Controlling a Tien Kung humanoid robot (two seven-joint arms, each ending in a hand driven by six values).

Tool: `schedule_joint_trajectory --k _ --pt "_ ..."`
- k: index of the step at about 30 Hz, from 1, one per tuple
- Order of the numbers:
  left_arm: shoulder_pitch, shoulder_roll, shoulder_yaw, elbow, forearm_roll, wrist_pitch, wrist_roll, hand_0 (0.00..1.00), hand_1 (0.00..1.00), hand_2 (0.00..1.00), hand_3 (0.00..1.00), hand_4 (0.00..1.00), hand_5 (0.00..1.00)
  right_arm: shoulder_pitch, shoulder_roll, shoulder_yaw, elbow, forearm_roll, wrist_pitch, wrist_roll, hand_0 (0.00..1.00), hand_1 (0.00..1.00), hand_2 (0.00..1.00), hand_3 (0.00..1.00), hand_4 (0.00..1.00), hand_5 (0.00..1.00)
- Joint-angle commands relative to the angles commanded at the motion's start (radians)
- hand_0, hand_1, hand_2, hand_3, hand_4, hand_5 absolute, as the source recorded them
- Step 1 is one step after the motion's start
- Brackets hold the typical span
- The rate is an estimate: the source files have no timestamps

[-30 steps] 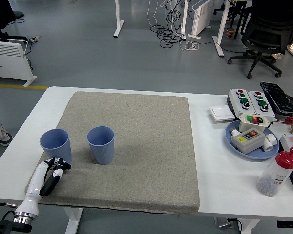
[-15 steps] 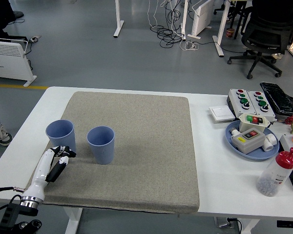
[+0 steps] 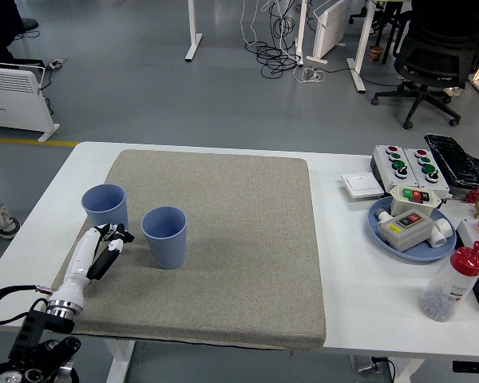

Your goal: Push cup pick cup insert cup

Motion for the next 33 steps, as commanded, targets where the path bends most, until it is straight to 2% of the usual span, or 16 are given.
schedule_joint_trajectory --k 5,12,15,19,21,22,27,28,29,33 --pt "-0.032 -0.008 0.013 0.049 -0.01 -0.006 0.0 0.584 0.543 0.506 0.452 0.454 0.998 0.001 0.0 0.002 0.0 -0.005 0.0 -0.001 0.707 0.645 0.659 0.576 0.099 0.464" --pt "-0.066 -0.016 0.031 0.085 -0.01 -0.011 0.0 0.588 0.545 0.51 0.452 0.453 0.998 0.001 0.0 0.005 0.001 -0.012 0.001 -0.004 0.707 0.645 0.66 0.576 0.1 0.464" --pt "-0.066 -0.018 0.024 0.09 -0.007 -0.012 0.0 0.588 0.545 0.51 0.452 0.453 0.998 0.001 0.0 0.007 0.001 -0.016 0.001 -0.005 0.707 0.645 0.66 0.576 0.1 0.464" --pt "-0.044 -0.005 0.009 0.061 0.005 -0.01 0.0 0.592 0.547 0.511 0.453 0.451 0.998 0.0 0.0 0.006 0.001 -0.014 0.0 -0.005 0.707 0.645 0.66 0.576 0.1 0.465" --pt "-0.017 0.011 -0.01 0.026 0.017 -0.006 0.0 0.592 0.547 0.511 0.453 0.451 0.998 -0.001 0.0 0.003 0.001 -0.008 0.0 -0.003 0.707 0.645 0.66 0.576 0.1 0.465" --pt "-0.005 0.019 -0.019 0.01 0.019 -0.003 0.0 0.544 0.538 0.508 0.453 0.45 0.998 -0.001 0.0 0.003 0.001 -0.009 0.0 -0.003 0.707 0.646 0.658 0.576 0.099 0.466" --pt "0.063 0.065 -0.081 -0.119 0.053 0.017 0.0 0.544 0.538 0.508 0.453 0.45 0.998 -0.002 0.0 0.001 0.001 -0.004 0.0 -0.002 0.707 0.646 0.658 0.576 0.099 0.466" --pt "0.073 0.071 -0.094 -0.145 0.06 0.02 0.0 0.378 0.519 0.504 0.453 0.453 0.998 -0.002 0.0 0.0 0.0 -0.003 0.0 -0.002 0.707 0.646 0.659 0.577 0.099 0.466" --pt "0.093 0.088 -0.122 -0.187 0.075 0.032 0.0 0.378 0.519 0.504 0.453 0.453 0.998 -0.002 0.0 -0.001 0.0 0.0 0.001 -0.001 0.707 0.646 0.659 0.577 0.099 0.466" --pt "0.12 0.122 -0.187 -0.319 0.122 0.048 0.0 0.378 0.519 0.504 0.453 0.453 0.998 -0.002 -0.001 -0.004 0.001 0.006 0.001 0.0 0.707 0.646 0.659 0.577 0.099 0.466"
